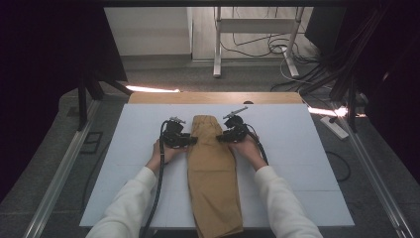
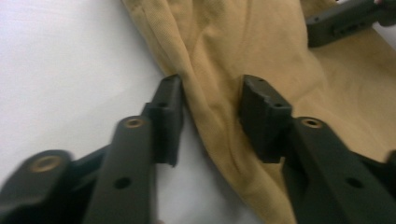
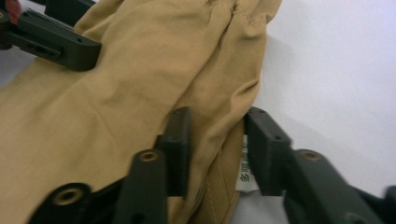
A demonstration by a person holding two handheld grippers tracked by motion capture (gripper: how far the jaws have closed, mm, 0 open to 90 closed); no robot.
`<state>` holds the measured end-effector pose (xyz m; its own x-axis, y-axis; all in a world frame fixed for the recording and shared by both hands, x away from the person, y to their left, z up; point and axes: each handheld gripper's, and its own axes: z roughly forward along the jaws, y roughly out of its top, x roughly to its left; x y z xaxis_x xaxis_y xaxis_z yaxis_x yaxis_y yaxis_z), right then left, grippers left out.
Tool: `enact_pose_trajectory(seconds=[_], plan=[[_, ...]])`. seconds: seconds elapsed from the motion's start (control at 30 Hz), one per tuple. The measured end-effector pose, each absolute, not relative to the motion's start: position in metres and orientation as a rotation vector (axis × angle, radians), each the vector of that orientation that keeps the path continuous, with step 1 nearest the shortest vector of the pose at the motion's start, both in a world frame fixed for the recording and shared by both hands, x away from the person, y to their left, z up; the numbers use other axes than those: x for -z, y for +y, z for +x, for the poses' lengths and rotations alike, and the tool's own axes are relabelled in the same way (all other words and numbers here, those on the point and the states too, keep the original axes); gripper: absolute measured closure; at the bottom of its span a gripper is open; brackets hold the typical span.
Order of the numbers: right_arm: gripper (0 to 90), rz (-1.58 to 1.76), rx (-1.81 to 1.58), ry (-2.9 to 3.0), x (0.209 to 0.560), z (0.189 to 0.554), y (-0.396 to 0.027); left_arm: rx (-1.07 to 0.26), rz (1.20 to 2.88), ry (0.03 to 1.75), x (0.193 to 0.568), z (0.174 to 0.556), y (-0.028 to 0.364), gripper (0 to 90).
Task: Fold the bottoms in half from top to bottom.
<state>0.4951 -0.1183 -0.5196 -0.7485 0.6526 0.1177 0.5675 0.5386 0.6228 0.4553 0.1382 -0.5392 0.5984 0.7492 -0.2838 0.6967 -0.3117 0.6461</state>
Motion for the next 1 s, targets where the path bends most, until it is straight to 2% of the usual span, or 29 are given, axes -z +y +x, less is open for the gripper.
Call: enact_pose_trajectory(seconds=[0.1, 0.17, 0.33, 1.0], plan=[[79.0, 1.048, -1.024, 2.671, 0.520, 0.495, -0.119, -0.077, 2.077, 1.123, 0.539, 0.455, 0.137, 72.8], [80.2, 1.041, -1.018, 2.676, 0.520, 0.494, -0.119, -0.073, 2.080, 1.111, 0.540, 0.454, 0.137, 77.8], [81.3, 0.983, -0.989, 2.680, 0.516, 0.491, -0.118, -0.087, 2.082, 1.090, 0.537, 0.453, 0.138, 82.6], [81.4, 0.914, -1.078, 2.567, 0.487, 0.476, -0.137, -0.199, 2.036, 0.977, 0.508, 0.445, 0.131, 83.6]])
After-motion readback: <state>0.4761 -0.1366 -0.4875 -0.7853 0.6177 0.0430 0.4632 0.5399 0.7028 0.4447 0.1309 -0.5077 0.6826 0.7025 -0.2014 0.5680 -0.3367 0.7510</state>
